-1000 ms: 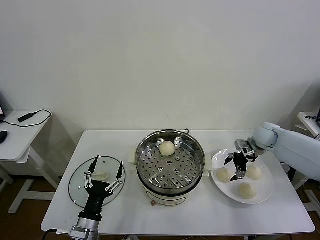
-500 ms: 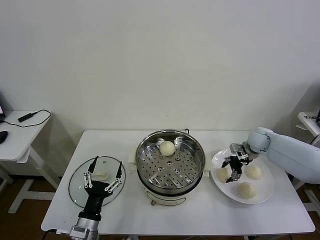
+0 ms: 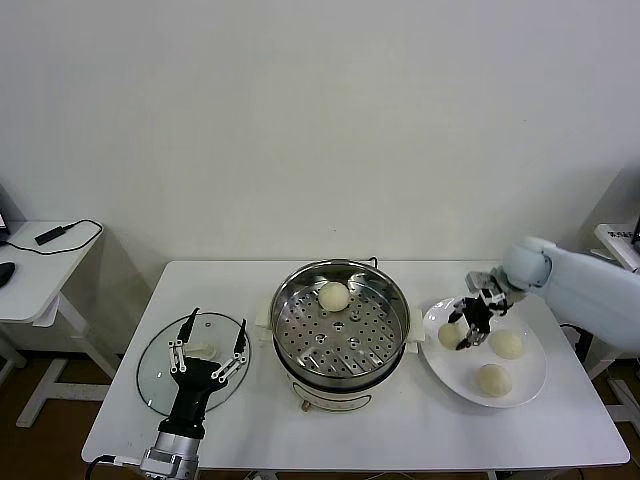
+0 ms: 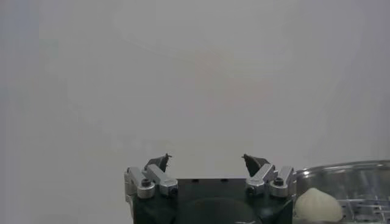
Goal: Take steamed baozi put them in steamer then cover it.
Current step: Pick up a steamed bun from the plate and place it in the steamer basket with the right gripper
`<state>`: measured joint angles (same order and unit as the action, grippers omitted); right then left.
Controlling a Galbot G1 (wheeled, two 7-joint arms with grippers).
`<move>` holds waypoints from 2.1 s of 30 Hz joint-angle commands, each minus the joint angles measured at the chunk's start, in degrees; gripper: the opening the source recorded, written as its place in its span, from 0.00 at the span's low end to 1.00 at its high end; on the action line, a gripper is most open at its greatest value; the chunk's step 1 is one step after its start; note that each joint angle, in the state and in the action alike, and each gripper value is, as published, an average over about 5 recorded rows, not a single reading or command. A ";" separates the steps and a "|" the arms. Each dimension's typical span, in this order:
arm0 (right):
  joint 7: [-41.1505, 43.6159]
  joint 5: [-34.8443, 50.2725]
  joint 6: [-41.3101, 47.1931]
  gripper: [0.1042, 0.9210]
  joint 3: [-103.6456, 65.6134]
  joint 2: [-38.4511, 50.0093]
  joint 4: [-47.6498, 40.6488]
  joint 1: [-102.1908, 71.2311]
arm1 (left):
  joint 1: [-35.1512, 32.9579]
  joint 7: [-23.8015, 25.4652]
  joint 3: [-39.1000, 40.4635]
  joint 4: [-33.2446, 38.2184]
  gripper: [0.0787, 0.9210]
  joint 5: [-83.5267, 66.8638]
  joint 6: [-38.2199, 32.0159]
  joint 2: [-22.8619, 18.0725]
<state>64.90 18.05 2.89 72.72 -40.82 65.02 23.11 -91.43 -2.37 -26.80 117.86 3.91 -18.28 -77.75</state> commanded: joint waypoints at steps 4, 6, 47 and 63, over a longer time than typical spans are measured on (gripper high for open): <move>7.80 13.74 5.50 0.67 12.59 -8.52 11.58 28.01 | -0.11 -0.26 0.35 0.58 0.88 1.10 0.04 0.19; 6.23 17.05 7.48 0.67 13.41 -11.35 13.65 29.54 | -0.07 -0.32 0.48 0.58 0.88 1.21 0.04 0.23; -10.27 21.21 18.80 0.68 18.46 -38.68 8.09 15.69 | 1.63 -1.14 1.31 -1.62 0.88 0.77 -0.24 0.17; -10.83 20.09 18.66 0.86 16.50 -36.64 9.30 14.87 | 1.57 -1.22 0.93 -1.86 0.88 0.72 -0.26 0.27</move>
<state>54.48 38.69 21.41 89.90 -78.34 73.31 37.82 -89.86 -3.58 -25.82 116.07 4.65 -18.55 -77.52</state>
